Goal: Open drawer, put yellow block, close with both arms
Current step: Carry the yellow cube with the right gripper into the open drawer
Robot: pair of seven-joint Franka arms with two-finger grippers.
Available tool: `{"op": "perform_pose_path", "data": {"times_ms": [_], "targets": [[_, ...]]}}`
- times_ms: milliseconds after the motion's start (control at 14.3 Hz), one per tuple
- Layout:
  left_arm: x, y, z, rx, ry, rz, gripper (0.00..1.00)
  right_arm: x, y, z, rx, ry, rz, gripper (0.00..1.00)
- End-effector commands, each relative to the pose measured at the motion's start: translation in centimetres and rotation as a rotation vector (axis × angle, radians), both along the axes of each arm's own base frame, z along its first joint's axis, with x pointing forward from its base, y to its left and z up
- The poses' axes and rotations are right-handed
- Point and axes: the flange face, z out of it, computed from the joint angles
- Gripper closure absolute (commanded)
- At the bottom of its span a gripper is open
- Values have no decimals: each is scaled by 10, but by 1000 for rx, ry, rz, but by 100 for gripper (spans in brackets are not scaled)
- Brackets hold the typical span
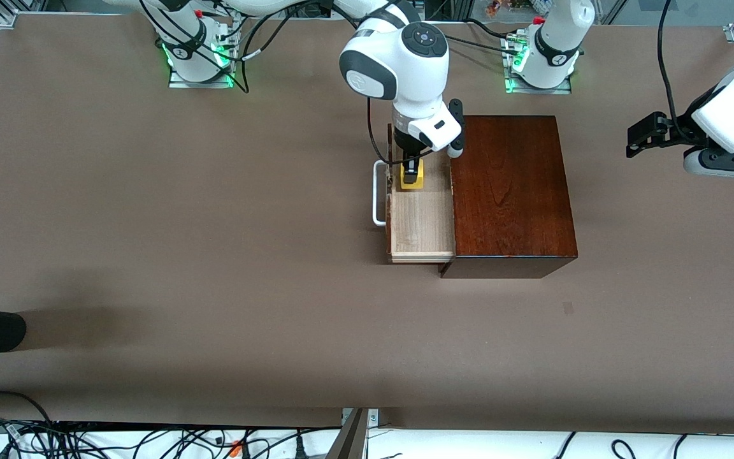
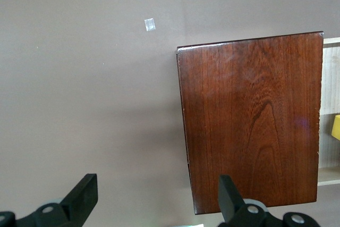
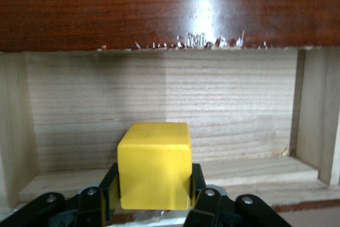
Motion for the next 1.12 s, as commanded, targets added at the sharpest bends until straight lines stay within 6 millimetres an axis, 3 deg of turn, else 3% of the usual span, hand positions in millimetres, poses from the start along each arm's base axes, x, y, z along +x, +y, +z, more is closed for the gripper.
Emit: {"op": "perform_pose_path", "data": {"times_ms": [0, 490, 629, 1049], "targets": [[-1, 1, 2, -15, -9, -4, 0, 4, 6, -6, 5, -11, 44, 64], [0, 1, 1, -13, -7, -4, 0, 14, -5, -16, -15, 21, 25, 64], [-1, -4, -1, -13, 0, -10, 0, 10, -7, -29, -29, 47, 25, 64], [-2, 0, 3, -13, -8, -6, 0, 11, -14, -42, -41, 87, 24, 64]]}}
